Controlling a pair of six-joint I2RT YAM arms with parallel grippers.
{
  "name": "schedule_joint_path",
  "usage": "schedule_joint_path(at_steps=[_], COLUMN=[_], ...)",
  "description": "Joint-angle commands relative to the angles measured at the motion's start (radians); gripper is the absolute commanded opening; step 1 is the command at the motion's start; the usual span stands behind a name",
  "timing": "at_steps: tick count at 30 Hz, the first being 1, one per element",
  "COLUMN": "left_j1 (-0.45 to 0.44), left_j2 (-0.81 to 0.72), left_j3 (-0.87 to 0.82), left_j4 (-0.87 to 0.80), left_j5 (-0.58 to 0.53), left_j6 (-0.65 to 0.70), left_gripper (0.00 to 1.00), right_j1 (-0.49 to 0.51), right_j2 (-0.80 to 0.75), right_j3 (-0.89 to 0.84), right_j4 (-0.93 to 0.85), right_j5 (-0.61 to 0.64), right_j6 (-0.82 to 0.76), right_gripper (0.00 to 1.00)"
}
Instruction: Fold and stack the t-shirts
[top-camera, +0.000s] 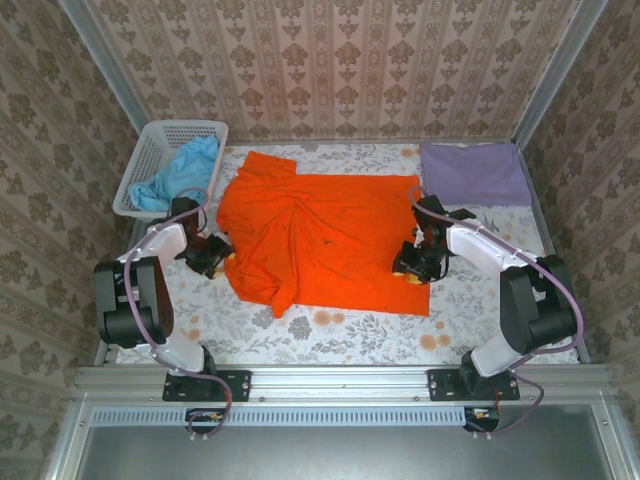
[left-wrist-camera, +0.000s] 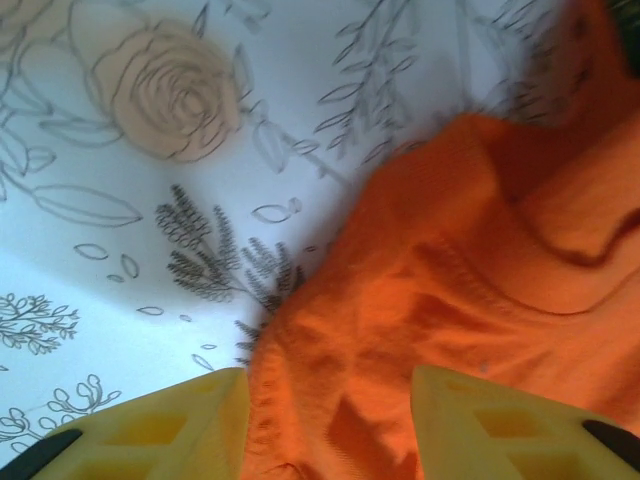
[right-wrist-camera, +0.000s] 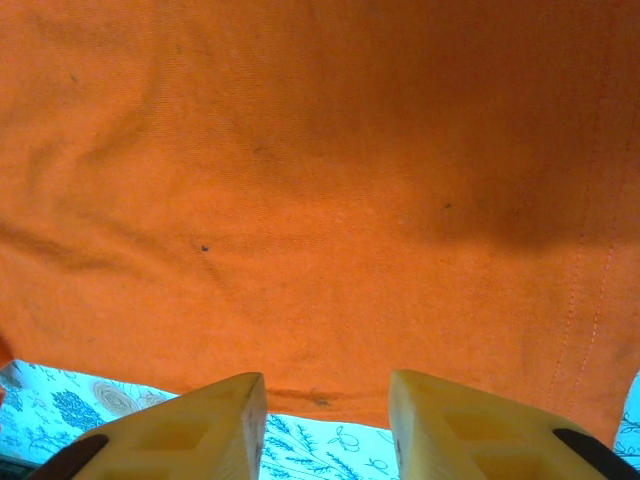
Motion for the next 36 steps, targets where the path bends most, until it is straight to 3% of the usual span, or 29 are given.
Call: schedule_joint_path(at_steps=[1, 3, 10, 15, 21, 24, 26, 29, 31, 33, 36], left_j1=[0.000, -0.005, 0.003, -0.001, -0.034, -0.087, -0.130, -0.153, -0.132, -0.097, -0.064], left_j2=[-0.008, 0.019, 0.021, -0.099, -0.311, -0.317, -0.327, -0.339, -0.321, -0.278, -0.173], left_j3=[-0.038, -0.038, -0.061, -0.061, -0.055, -0.017, 0.010, 0.079, 0.133, 0.178, 0.239], left_j4=[0.034, 0.038, 0.012, -0.088, -0.293, -0.372, -0.408, -0.447, -0.446, -0.426, -0.389], left_j5=[0.030, 0.044, -0.026, -0.076, -0.220, -0.271, -0.316, -0.424, -0.465, -0.445, -0.357], left_j6=[-0.022, -0.018, -0.004, -0.015, -0.077, -0.069, -0.067, -0.036, 0.011, 0.066, 0.122], left_gripper=[0.47, 0.42, 0.00, 0.00, 0.00, 0.10, 0.41, 0.72, 0.78, 0.77, 0.66], right_j1=[-0.004, -0.009, -0.072, -0.108, -0.132, -0.148, -0.158, -0.167, -0.172, -0.172, -0.172], right_j2=[0.017, 0.045, 0.112, 0.128, 0.153, 0.167, 0.176, 0.184, 0.187, 0.193, 0.196], right_j3=[-0.014, -0.010, -0.012, -0.022, -0.034, -0.037, -0.034, -0.026, -0.023, -0.011, 0.003], right_j4=[0.011, 0.015, 0.021, 0.034, 0.052, 0.059, 0.059, 0.053, 0.053, 0.047, 0.045], right_j5=[0.021, 0.022, 0.036, 0.016, 0.002, 0.002, -0.004, -0.003, -0.005, -0.006, -0.007], right_j6=[0.022, 0.021, 0.057, 0.062, 0.086, 0.094, 0.096, 0.094, 0.093, 0.088, 0.083], right_gripper=[0.43, 0.43, 0.41, 0.36, 0.32, 0.31, 0.31, 0.31, 0.31, 0.32, 0.32])
